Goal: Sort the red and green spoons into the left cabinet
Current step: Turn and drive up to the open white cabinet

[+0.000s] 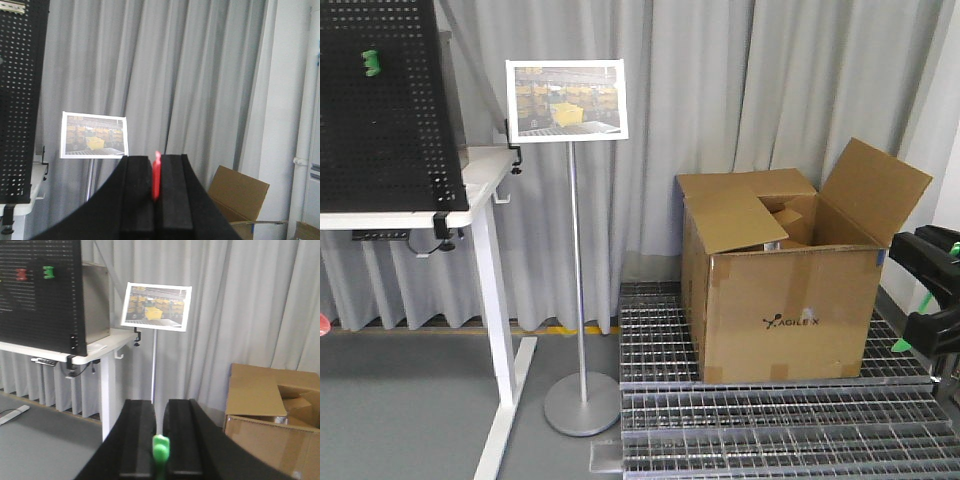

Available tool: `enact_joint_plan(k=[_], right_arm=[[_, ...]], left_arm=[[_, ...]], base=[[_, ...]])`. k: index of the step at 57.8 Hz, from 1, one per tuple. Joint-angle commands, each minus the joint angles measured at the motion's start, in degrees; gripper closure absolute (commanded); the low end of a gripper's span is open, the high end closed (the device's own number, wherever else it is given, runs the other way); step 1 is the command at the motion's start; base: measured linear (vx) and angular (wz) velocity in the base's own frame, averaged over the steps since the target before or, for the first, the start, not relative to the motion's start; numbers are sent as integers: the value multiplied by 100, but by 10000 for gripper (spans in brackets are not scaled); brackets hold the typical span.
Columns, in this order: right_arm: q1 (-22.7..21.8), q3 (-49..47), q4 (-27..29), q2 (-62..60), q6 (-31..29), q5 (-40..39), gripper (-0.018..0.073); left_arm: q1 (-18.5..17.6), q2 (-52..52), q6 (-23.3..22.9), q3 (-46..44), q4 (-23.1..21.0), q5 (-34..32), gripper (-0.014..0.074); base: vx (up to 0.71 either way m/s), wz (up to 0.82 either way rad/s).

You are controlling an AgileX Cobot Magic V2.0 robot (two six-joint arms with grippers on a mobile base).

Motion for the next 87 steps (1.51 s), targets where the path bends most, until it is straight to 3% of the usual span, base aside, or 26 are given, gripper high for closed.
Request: enact_joint_plan(k=[1, 44, 87], right_arm=[[-20, -172, 166, -103, -19, -146, 568], [-20, -172, 181, -103, -19, -141, 568], [-20, -172, 181, -103, -20, -146, 568]], left_arm=[[-16, -17, -5, -189, -116, -373, 603], [-16, -17, -5, -189, -116, -368, 603], [-16, -17, -5, -189, -116, -373, 603]], base=[[48, -9], [35, -26], [18, -67]])
